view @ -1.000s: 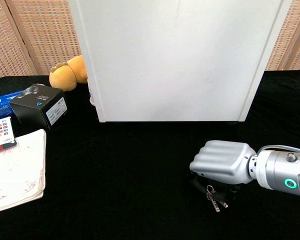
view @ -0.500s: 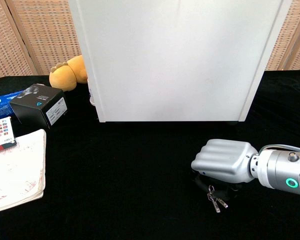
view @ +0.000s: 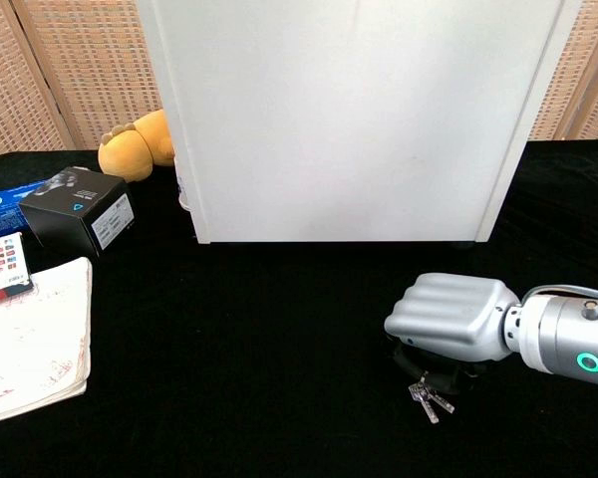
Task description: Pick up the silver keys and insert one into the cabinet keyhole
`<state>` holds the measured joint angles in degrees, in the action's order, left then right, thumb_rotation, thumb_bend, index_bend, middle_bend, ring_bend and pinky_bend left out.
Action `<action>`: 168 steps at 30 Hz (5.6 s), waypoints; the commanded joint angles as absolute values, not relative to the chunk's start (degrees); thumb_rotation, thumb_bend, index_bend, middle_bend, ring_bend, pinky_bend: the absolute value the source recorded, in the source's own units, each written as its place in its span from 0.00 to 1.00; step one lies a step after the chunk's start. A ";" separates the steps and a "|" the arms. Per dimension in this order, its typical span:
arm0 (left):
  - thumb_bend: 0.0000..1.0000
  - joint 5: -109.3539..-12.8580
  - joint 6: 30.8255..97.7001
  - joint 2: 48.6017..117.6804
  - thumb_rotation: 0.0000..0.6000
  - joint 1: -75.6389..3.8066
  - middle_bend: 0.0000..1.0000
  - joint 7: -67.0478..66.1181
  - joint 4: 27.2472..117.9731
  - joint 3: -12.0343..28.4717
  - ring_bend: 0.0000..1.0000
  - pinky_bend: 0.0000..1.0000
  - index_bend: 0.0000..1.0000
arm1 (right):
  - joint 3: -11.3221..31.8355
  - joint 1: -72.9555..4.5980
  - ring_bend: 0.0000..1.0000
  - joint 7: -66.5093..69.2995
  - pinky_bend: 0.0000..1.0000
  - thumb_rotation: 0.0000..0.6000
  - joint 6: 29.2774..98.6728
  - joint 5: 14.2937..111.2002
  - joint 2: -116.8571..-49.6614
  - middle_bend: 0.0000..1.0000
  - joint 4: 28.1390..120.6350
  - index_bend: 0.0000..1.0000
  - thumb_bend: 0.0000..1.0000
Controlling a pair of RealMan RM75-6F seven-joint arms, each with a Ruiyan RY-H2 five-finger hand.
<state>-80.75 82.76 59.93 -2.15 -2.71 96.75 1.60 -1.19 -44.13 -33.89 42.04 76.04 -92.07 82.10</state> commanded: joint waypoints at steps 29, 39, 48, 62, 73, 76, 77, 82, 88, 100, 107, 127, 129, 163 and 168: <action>0.00 -82.12 83.13 59.58 1.00 -1.98 0.00 -2.30 97.34 0.91 0.00 0.00 0.00 | -2.60 -47.45 0.91 -25.82 1.00 1.00 65.09 109.48 -77.54 0.88 86.62 0.73 0.61; 0.00 -82.15 83.09 59.76 1.00 -2.02 0.00 -2.84 97.52 0.82 0.00 0.00 0.00 | 3.31 -51.01 0.91 -29.08 1.00 1.00 65.18 111.21 -70.01 0.88 91.35 0.72 0.61; 0.00 -81.54 82.45 59.85 1.00 -2.27 0.00 -2.82 97.25 0.95 0.00 0.00 0.00 | 11.37 -53.06 0.91 -33.51 1.00 1.00 62.32 104.36 -65.36 0.88 96.61 0.73 0.61; 0.00 -81.65 82.26 59.83 1.00 -2.36 0.00 -2.57 97.23 0.83 0.00 0.00 0.00 | 17.73 -53.55 0.91 -42.59 1.00 1.00 60.27 93.51 -64.95 0.88 98.60 0.73 0.61; 0.00 -81.53 82.10 60.01 1.00 -2.46 0.00 -3.03 97.28 0.81 0.00 0.00 0.00 | 18.19 -53.72 0.91 -45.94 1.00 1.00 61.17 91.87 -66.65 0.88 97.76 0.73 0.60; 0.00 -81.49 82.04 60.08 1.00 -2.49 0.00 -3.15 97.24 0.79 0.00 0.00 0.00 | 17.93 -54.26 0.91 -46.63 1.00 1.00 60.83 91.93 -67.56 0.88 97.70 0.73 0.60; 0.00 -81.49 82.05 60.08 1.00 -2.49 0.00 -3.15 97.24 0.79 0.00 0.00 0.00 | 17.94 -54.32 0.91 -46.77 1.00 1.00 60.83 91.84 -67.72 0.88 97.67 0.73 0.60; 0.00 -81.40 82.08 60.04 1.00 -2.46 0.00 -3.04 97.22 0.82 0.00 0.00 0.00 | 17.96 -54.69 0.91 -47.55 1.00 1.00 60.69 91.29 -68.54 0.88 97.50 0.73 0.60; 0.00 -81.30 82.02 59.99 1.00 -2.49 0.00 -2.81 97.09 0.87 0.00 0.00 0.00 | 18.12 -54.87 0.91 -48.80 1.00 1.00 60.65 89.85 -69.38 0.88 97.02 0.73 0.60; 0.00 -81.34 82.17 60.04 1.00 -2.46 0.00 -2.94 97.08 0.87 0.00 0.00 0.00 | 17.89 -54.89 0.91 -50.17 1.00 1.00 61.01 88.42 -69.87 0.88 96.52 0.73 0.60; 0.00 -81.19 82.07 60.10 1.00 -2.50 0.00 -2.94 96.97 0.91 0.00 0.00 0.00 | 17.20 -54.27 0.91 -49.77 1.00 1.00 61.70 88.21 -69.72 0.88 95.96 0.73 0.60; 0.00 -81.33 82.22 60.24 1.00 -2.51 0.00 -3.42 97.02 0.87 0.00 0.00 0.00 | 16.77 -53.45 0.91 -47.60 1.00 1.00 62.97 89.26 -67.55 0.88 96.43 0.73 0.60; 0.00 -81.36 82.25 60.24 1.00 -2.48 0.00 -3.36 97.03 0.84 0.00 0.00 0.00 | 16.66 -53.36 0.91 -47.49 1.00 1.00 62.98 89.23 -67.47 0.88 96.54 0.73 0.60; 0.00 -81.71 82.30 60.16 1.00 -2.49 0.00 -3.29 97.10 0.70 0.00 0.00 0.00 | 16.70 -52.28 0.91 -46.91 1.00 1.00 64.39 90.18 -65.05 0.88 98.64 0.66 0.42; 0.00 -81.80 82.34 60.11 1.00 -2.49 0.00 -3.13 97.06 0.70 0.00 0.00 0.00 | 16.30 -50.53 0.90 -44.32 1.00 1.00 66.79 92.80 -61.93 0.88 100.75 0.66 0.42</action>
<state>-81.78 82.34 60.13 -2.49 -3.14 97.06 0.70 16.59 -51.38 -45.58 65.73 91.61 -63.12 99.90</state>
